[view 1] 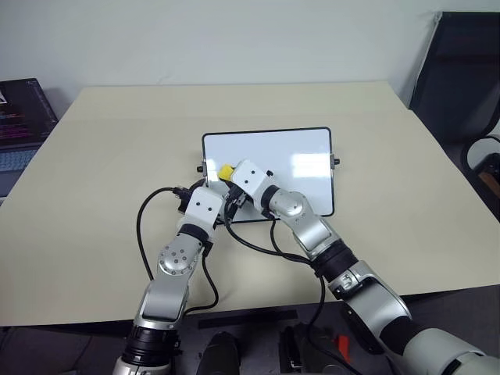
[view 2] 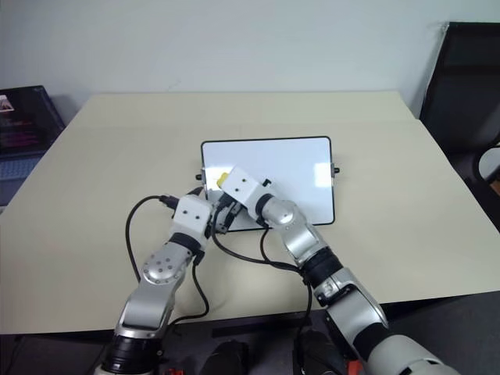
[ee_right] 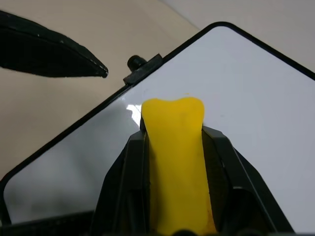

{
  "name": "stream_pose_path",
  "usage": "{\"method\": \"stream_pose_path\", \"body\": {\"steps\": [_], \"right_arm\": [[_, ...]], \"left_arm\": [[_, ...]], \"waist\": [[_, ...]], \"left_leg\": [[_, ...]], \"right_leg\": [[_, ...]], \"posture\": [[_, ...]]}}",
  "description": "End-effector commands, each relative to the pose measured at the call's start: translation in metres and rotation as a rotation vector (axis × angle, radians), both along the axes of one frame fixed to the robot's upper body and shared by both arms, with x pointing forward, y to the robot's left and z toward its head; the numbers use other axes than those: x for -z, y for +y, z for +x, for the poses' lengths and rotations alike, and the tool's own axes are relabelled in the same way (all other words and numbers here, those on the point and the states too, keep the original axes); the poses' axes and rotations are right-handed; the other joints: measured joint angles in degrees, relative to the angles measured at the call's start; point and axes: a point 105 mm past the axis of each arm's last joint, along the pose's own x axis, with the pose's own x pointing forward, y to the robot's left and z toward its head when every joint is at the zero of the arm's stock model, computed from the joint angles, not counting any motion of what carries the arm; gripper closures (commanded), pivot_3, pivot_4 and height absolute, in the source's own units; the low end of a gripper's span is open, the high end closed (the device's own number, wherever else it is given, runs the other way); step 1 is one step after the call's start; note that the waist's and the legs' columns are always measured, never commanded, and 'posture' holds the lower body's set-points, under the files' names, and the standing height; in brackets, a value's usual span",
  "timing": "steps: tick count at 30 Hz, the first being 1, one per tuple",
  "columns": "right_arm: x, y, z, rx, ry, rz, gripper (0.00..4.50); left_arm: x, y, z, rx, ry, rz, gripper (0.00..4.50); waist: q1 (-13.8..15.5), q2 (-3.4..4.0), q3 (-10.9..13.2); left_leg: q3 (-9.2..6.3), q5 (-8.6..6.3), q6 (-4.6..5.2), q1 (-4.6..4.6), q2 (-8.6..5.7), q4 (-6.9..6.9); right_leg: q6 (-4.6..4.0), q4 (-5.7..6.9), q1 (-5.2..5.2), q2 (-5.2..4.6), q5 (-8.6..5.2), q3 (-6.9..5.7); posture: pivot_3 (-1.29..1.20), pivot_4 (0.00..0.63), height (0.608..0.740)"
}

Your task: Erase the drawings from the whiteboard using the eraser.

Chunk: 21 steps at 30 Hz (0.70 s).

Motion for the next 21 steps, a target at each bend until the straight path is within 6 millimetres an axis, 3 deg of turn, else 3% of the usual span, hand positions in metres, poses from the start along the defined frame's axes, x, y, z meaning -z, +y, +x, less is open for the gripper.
{"method": "stream_pose_path", "body": {"steps": [1,9,12,17,21], "right_arm": [[0.008,-0.022,-0.002,0.044,0.021,-0.034,3.38],[0.015,-0.056,-0.007,0.128,0.05,-0.023,3.38],[0.009,-0.054,-0.007,0.129,0.05,0.023,3.38],[-0.025,-0.034,-0.003,0.099,-0.059,0.112,3.38],[-0.025,-0.022,-0.001,0.084,-0.053,0.11,3.38]], "left_arm": [[-0.011,-0.005,-0.003,0.017,-0.047,-0.003,0.0],[-0.007,-0.01,-0.008,0.044,-0.039,-0.008,0.0],[-0.007,-0.012,-0.008,0.052,-0.037,-0.007,0.0],[-0.009,-0.012,-0.005,0.051,-0.041,-0.009,0.0],[-0.007,-0.014,-0.006,0.056,-0.037,-0.009,0.0]], "waist": [[0.2,0.0,0.0],[0.1,-0.01,0.0],[0.1,-0.01,0.0],[0.0,-0.01,0.0],[0.0,-0.01,0.0]], "left_leg": [[-0.04,0.0,0.0,0.0,0.0,0.01],[-0.01,0.0,0.01,0.09,-0.02,0.04],[0.0,0.01,0.01,0.13,-0.01,0.05],[0.04,0.01,0.01,0.1,-0.02,0.05],[0.04,0.01,0.01,0.02,-0.01,0.0]], "right_leg": [[0.0,0.0,0.02,0.0,0.0,0.0],[0.01,0.06,0.07,-0.01,0.0,-0.03],[0.01,0.1,0.08,0.0,0.0,-0.04],[0.01,0.08,0.06,0.0,0.01,-0.05],[0.0,0.0,0.01,0.0,0.0,-0.03]], "posture": [[0.0,0.15,0.74],[0.0,0.15,0.74],[0.0,0.15,0.74],[0.0,0.15,0.74],[0.0,0.15,0.74]]}}
